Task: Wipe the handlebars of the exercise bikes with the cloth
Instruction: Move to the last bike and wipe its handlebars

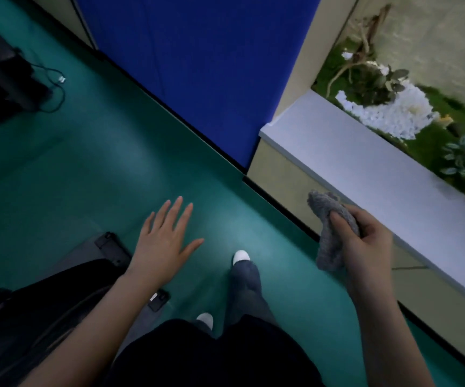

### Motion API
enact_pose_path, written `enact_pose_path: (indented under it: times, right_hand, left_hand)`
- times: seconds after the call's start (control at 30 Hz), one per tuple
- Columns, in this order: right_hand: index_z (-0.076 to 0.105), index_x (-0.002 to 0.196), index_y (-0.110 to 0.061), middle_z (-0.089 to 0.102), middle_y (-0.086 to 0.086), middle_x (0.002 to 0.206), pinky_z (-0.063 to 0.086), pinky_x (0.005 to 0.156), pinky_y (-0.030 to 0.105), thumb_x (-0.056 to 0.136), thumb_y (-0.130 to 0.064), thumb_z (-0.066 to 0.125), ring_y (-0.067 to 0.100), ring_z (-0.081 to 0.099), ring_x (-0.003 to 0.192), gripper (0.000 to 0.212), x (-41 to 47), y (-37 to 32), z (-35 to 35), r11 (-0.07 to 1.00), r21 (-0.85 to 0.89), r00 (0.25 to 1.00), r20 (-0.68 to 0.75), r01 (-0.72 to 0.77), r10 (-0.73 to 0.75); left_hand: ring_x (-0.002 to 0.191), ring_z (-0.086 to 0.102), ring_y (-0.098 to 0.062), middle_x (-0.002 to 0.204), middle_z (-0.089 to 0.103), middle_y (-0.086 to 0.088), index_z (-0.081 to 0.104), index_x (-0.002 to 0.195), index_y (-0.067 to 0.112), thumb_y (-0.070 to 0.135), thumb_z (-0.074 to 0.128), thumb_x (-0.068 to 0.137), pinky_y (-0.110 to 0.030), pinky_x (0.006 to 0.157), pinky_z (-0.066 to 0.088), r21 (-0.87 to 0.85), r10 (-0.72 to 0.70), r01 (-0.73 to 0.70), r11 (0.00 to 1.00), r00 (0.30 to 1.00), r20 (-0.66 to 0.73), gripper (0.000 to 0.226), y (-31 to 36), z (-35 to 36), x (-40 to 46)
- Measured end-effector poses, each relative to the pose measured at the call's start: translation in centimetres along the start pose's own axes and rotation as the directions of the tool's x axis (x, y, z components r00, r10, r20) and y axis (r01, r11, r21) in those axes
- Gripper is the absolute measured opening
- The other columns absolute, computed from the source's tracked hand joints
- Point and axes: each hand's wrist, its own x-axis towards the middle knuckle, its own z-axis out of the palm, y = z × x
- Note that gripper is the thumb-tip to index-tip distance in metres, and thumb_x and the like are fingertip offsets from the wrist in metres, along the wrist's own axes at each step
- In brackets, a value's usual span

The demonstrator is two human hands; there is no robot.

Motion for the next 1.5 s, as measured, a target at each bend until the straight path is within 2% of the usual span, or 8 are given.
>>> enact_pose_path:
  times: [0.3, 0.43, 0.6, 0.77, 0.9, 1.1, 1.3, 1.5]
  right_hand:
    - [0.069, 0.082, -0.021, 0.065, -0.007, 0.072, 0.046, 0.059, 0.023, 0.087, -0.007, 0.063, 0.006, 0.057, 0.064, 0.016, 16.3, -3.2, 5.6, 0.992, -0.015, 0.936, 0.333, 0.125, -0.113]
    - [0.069, 0.084, -0.027, 0.068, -0.009, 0.076, 0.047, 0.062, 0.025, 0.087, -0.009, 0.064, 0.009, 0.061, 0.069, 0.019, 21.4, -4.3, 9.4, 0.99, -0.013, 0.885, 0.45, 0.142, -0.121]
    - [0.07, 0.089, -0.021, 0.07, -0.013, 0.074, 0.049, 0.061, 0.017, 0.087, -0.007, 0.065, 0.004, 0.063, 0.069, 0.015, 25.4, -5.3, 16.1, 0.994, 0.032, 0.8, 0.591, 0.104, -0.103]
    - [0.069, 0.085, -0.027, 0.072, -0.012, 0.077, 0.05, 0.065, 0.024, 0.085, -0.008, 0.067, 0.007, 0.066, 0.073, 0.019, 28.4, -7.2, 25.0, 0.994, 0.044, 0.746, 0.658, 0.098, -0.103]
    - [0.071, 0.08, -0.032, 0.072, -0.011, 0.078, 0.05, 0.06, 0.018, 0.085, -0.008, 0.067, 0.006, 0.067, 0.072, 0.024, 30.5, -10.1, 31.9, 0.994, 0.063, 0.734, 0.67, 0.093, -0.111]
    - [0.07, 0.085, -0.03, 0.072, -0.015, 0.078, 0.05, 0.058, 0.013, 0.087, -0.01, 0.066, 0.001, 0.066, 0.071, 0.02, 33.4, -15.8, 40.9, 0.985, 0.104, 0.665, 0.728, 0.138, -0.17]
    - [0.07, 0.091, -0.028, 0.072, -0.012, 0.081, 0.05, 0.063, 0.019, 0.087, -0.012, 0.066, 0.004, 0.067, 0.076, 0.017, 36.1, -19.8, 50.8, 0.982, 0.084, 0.554, 0.816, 0.167, -0.164]
    - [0.069, 0.09, -0.031, 0.072, -0.007, 0.09, 0.053, 0.075, 0.032, 0.087, -0.011, 0.065, 0.012, 0.067, 0.086, 0.02, 38.6, -24.1, 62.4, 0.967, 0.104, 0.348, 0.92, 0.231, -0.182]
  left_hand:
    - [0.144, 0.017, -0.026, 0.156, 0.021, -0.007, 0.025, 0.148, 0.017, 0.065, 0.013, 0.086, -0.043, 0.116, 0.017, -0.034, -0.227, 0.226, 0.974, 0.972, -0.052, 0.08, 2.3, -2.9, 10.3]
    - [0.146, -0.002, -0.022, 0.159, -0.001, 0.0, 0.004, 0.151, 0.025, 0.068, -0.008, 0.078, -0.041, 0.117, 0.002, -0.002, -0.306, 0.306, 0.952, 0.952, -0.007, 0.085, 2.1, -3.3, 12.9]
    - [0.146, 0.005, -0.023, 0.159, 0.007, -0.001, 0.015, 0.15, 0.024, 0.071, -0.004, 0.078, -0.042, 0.117, 0.007, -0.053, -0.467, 0.468, 0.882, 0.884, 0.025, 0.088, -2.1, -2.8, 14.5]
    - [0.146, 0.011, -0.025, 0.158, 0.012, -0.003, 0.021, 0.149, 0.023, 0.072, -0.022, 0.075, -0.044, 0.116, 0.015, -0.068, -0.547, 0.55, 0.832, 0.835, 0.063, 0.1, -8.3, -2.3, 18.1]
    - [0.146, -0.001, -0.021, 0.159, 0.0, 0.001, 0.008, 0.151, 0.025, 0.072, -0.03, 0.069, -0.041, 0.117, 0.006, -0.08, -0.568, 0.571, 0.817, 0.821, 0.053, 0.101, -13.5, -3.3, 22.7]
    - [0.146, -0.001, -0.017, 0.159, 0.002, 0.002, 0.008, 0.151, 0.024, 0.066, 0.011, 0.088, -0.04, 0.118, 0.004, -0.086, -0.576, 0.573, 0.815, 0.818, -0.006, 0.075, -19.9, -8.0, 29.3]
    - [0.146, 0.001, -0.018, 0.159, 0.002, 0.002, 0.009, 0.151, 0.025, 0.066, -0.003, 0.082, -0.041, 0.118, 0.008, -0.124, -0.717, 0.71, 0.694, 0.697, -0.025, 0.081, -25.7, -9.9, 32.1]
    - [0.145, 0.014, -0.021, 0.157, 0.015, -0.001, 0.023, 0.149, 0.022, 0.069, -0.013, 0.083, -0.045, 0.115, 0.018, -0.181, -0.878, 0.864, 0.47, 0.479, 0.004, 0.089, -30.9, -10.7, 34.5]
